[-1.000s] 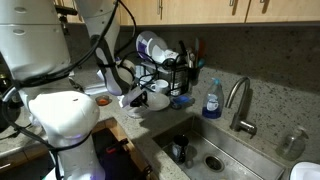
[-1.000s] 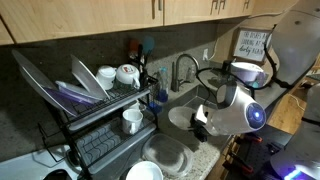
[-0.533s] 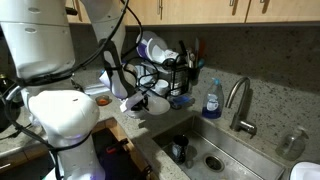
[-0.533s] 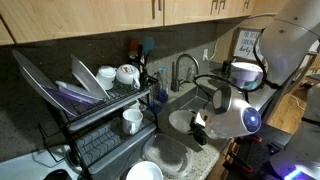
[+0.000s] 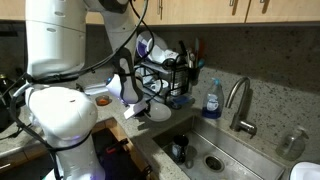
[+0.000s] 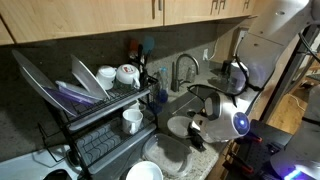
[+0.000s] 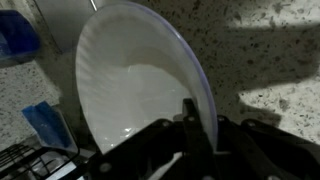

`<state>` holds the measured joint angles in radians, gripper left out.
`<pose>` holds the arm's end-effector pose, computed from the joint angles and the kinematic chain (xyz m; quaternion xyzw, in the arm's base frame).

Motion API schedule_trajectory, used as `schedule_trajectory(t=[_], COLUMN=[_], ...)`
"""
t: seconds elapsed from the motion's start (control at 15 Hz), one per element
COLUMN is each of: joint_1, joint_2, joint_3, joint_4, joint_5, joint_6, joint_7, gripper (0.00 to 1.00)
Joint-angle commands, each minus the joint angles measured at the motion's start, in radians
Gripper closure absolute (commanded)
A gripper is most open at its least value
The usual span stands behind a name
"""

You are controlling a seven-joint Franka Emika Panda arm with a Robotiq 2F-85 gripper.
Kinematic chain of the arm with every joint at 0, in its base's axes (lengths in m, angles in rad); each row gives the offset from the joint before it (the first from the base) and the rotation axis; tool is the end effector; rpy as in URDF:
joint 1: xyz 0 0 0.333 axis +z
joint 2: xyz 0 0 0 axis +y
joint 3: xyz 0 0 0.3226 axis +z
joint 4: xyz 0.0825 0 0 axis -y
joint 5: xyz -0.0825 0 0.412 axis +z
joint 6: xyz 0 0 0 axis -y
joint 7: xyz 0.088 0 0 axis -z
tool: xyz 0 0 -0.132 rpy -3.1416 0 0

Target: Move one white bowl to the right then put the remaining bowl in the clear bowl,take it out and put the bowl on the right inside the clear bowl

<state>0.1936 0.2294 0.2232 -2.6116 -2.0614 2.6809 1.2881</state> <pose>0.3489 0.1838 0.1095 0.8094 0.4998 0.2182 0.2180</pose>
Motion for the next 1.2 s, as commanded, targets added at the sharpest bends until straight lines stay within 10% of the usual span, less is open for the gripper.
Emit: schedule_trajectory(t=[0.0,0.73,1.13], joint_1=[-0.048,-0.117,-0.129], joint_2=[0.083,0.176,0.178], joint_3=[0.033,0.093,0.094], joint_4=[0.056,0.080,0.094], joint_5=[-0.083,-0.243,-0.223], joint_6=[0.000,-0.075,-0.070], joint_7=[0.068,0.169,0.141], gripper=[0.97,0.95,0.45])
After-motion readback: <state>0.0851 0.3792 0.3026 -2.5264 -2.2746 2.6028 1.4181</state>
